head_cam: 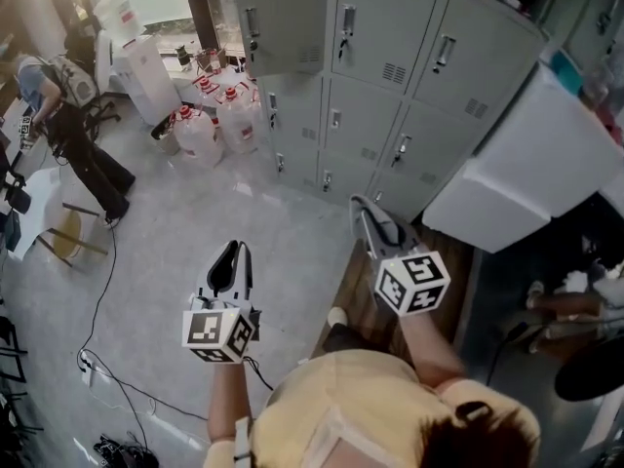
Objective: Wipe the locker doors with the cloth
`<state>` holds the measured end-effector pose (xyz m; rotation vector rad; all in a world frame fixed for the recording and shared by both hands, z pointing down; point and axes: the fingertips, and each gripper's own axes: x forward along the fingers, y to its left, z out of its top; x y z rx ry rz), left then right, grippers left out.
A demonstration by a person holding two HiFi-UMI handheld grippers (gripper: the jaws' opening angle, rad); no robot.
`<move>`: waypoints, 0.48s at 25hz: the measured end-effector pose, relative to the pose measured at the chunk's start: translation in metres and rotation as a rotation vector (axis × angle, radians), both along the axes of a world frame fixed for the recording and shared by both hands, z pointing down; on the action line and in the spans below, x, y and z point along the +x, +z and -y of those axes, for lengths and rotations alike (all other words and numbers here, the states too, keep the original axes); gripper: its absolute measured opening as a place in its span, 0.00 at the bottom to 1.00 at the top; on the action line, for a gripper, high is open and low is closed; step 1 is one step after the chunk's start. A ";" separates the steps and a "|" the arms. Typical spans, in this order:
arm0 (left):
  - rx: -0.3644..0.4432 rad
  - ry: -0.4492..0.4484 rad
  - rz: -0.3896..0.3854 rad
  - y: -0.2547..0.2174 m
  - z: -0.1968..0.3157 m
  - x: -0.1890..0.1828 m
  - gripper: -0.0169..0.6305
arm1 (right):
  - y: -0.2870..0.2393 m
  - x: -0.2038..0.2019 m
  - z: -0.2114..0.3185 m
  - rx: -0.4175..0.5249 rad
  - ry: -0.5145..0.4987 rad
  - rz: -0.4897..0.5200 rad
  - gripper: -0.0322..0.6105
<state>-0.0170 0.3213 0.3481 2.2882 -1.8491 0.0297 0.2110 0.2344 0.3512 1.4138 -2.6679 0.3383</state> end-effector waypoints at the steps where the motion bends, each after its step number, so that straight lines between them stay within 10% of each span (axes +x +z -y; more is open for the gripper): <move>1: -0.001 -0.003 0.001 0.000 0.010 0.004 0.09 | 0.000 0.002 0.011 -0.001 -0.010 0.000 0.07; 12: 0.009 -0.043 0.011 -0.005 0.101 0.034 0.09 | 0.001 0.012 0.105 -0.003 -0.102 -0.003 0.07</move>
